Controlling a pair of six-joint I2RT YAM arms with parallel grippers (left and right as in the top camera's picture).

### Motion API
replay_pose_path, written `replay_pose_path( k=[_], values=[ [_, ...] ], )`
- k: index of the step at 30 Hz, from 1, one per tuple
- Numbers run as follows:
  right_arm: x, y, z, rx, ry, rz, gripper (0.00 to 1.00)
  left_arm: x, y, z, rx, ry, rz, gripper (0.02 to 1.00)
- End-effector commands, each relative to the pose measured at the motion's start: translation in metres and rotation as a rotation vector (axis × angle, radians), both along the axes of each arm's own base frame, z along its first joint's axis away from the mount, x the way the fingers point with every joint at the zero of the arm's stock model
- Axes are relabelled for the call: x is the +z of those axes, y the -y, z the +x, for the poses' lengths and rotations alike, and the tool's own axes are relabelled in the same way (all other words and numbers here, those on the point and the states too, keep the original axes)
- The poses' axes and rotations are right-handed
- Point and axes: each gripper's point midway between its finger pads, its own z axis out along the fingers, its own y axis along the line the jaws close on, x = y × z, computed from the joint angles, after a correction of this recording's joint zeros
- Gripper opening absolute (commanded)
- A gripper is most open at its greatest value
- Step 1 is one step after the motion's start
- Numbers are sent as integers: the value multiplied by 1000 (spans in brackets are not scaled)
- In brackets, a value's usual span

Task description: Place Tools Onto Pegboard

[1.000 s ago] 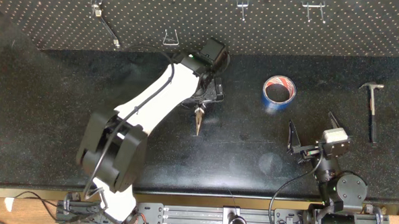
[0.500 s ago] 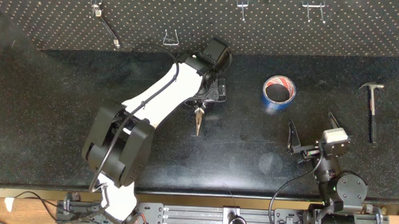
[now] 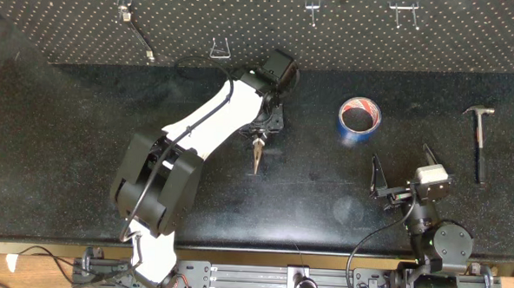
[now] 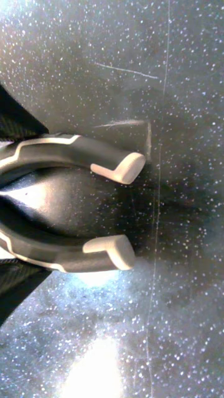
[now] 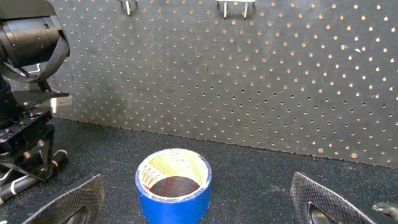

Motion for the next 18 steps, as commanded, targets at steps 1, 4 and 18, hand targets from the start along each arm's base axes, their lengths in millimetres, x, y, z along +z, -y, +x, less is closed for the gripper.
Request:
replay_pose_path(
  k=[1, 4, 18],
  values=[
    [-1, -3, -1, 15, -2, 12, 976, -5, 2, 3, 3, -6, -6, 310],
    [-1, -3, -1, 15, -2, 12, 976, -5, 2, 3, 3, -6, -6, 308],
    [-1, -3, -1, 15, -2, 12, 976, 36, -8, 7, 10, 83, 14, 27]
  ],
)
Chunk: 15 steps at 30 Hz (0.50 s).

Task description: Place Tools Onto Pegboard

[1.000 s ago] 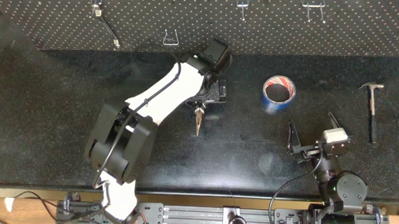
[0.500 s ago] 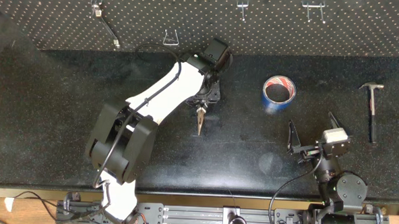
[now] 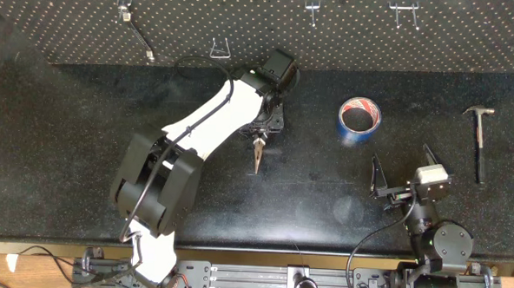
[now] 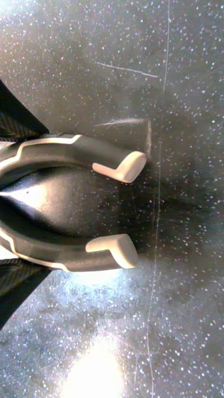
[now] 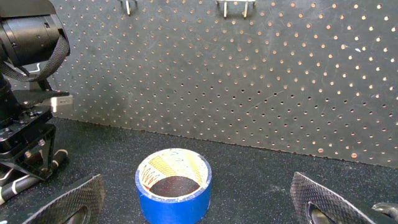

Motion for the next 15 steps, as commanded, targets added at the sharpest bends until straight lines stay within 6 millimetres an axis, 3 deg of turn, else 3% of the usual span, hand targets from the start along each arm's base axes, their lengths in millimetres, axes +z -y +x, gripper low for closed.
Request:
replay_pose_path(
  k=[1, 8, 12, 15],
  values=[
    [-1, -3, -1, 15, -2, 12, 976, 52, -17, 6, 17, 117, 43, 27],
    [0, -3, -1, 16, -1, 12, 976, 138, -51, -29, 21, 242, 57, 29],
    [-1, -3, -1, 15, -2, 12, 976, 141, -75, -34, 57, 385, 88, 29],
    [-1, -3, -1, 15, -2, 12, 976, 139, -82, -7, 145, 665, 13, 25]
  ],
)
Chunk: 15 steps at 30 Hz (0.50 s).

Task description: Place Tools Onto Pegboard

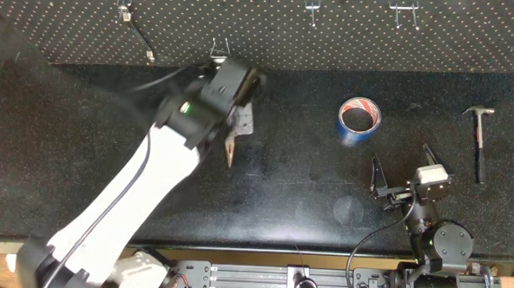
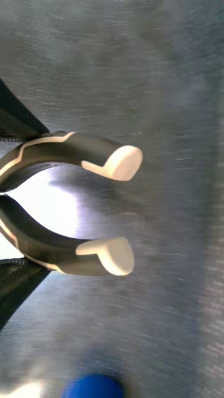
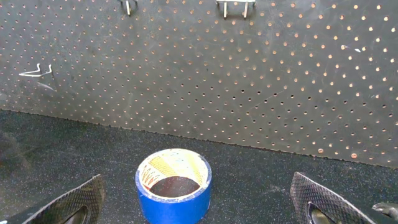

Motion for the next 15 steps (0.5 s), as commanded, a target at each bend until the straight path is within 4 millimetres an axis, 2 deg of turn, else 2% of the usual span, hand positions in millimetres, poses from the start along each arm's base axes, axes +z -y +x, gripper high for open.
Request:
replay_pose_path(
  k=[1, 3, 6, 8, 11, 15],
  values=[
    [-1, -3, -1, 15, -2, 12, 976, -7, -26, 30, 114, 336, -23, 27],
    [0, -3, -1, 16, -1, 12, 976, 9, -26, 47, 113, 474, -38, 27],
    [-1, -3, -1, 15, -2, 12, 976, 58, -31, 82, 73, 714, 36, 27],
    [-1, -3, -1, 15, -2, 12, 976, 88, -42, 97, 84, 841, 67, 27],
    [-1, -3, -1, 15, -2, 12, 976, 113, -59, 107, 148, 947, 41, 27],
    [-1, -3, -1, 15, -2, 12, 976, 111, -71, 115, 183, 963, 51, 25]
  ],
)
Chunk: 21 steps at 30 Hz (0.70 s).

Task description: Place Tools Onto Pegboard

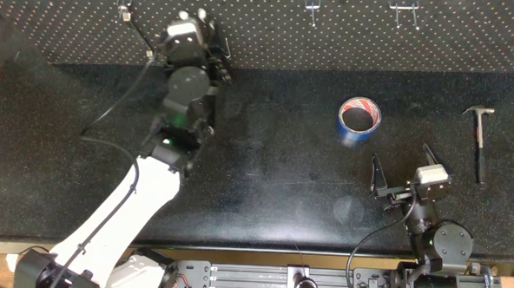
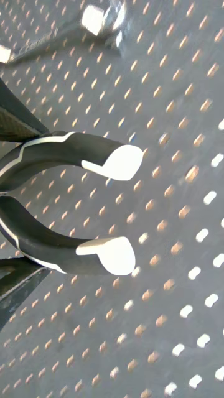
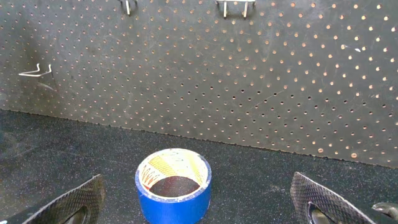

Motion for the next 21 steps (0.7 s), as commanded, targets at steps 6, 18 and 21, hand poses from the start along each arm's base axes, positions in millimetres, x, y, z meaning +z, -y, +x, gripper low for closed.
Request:
replay_pose_path(
  k=[6, 18, 21],
  values=[
    [-1, -3, -1, 15, -2, 12, 976, -4, -13, 29, 58, 68, 28, 27],
    [-1, -3, -1, 15, -2, 12, 976, -25, 6, 48, -19, 87, 13, 29],
    [-1, -3, -1, 15, -2, 12, 976, -32, 10, 51, -37, 75, 15, 27]
  ],
)
